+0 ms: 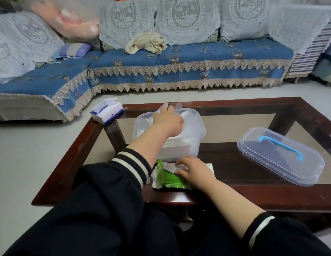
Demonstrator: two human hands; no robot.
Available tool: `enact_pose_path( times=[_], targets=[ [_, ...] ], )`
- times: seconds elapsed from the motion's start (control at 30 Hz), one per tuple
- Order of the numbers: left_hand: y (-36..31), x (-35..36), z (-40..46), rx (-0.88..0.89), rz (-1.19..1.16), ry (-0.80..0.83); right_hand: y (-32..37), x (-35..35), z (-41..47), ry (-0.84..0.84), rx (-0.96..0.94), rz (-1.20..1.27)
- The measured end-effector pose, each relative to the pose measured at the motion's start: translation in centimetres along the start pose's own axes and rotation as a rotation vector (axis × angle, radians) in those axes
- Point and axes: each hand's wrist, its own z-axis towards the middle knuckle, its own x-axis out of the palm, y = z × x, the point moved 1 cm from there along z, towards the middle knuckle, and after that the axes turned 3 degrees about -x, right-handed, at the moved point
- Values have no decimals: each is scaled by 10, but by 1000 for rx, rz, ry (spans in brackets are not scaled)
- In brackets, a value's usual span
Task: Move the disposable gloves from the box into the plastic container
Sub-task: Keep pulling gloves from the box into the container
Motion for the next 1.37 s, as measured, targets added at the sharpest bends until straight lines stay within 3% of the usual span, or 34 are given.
enact_pose_path(
  times=[0.17,0.3,0.37,0.5,0.67,0.73,0.8,0.9,1.07,1.17,1.37],
  targets=[
    [0,-2,-14,181,44,-375,2,-1,0,-43,37,80],
    [-8,3,-38,525,-102,-652,4,-2,2,-64,71,114],
    [-14,17,-51,642,-142,-684,6,-2,2,-76,94,138],
    [-28,41,-74,623,-207,-649,6,-1,3,-45,75,107],
    [-30,66,-108,691,-387,-875,2,0,0,-37,86,21],
    [-19,79,-111,479,-444,-700,6,-2,3,19,34,-36],
    [-3,98,-109,189,-472,-364,5,1,7,10,-1,-12],
    [12,121,-109,4,-556,-67,6,0,6,-65,-43,-47],
    [13,133,-104,-11,-717,10,7,2,7,-117,-13,-86],
    [12,137,-102,-26,-734,39,8,0,4,-196,20,59],
    [9,139,-99,-37,-689,88,27,-29,-17,-593,17,488]
  ],
)
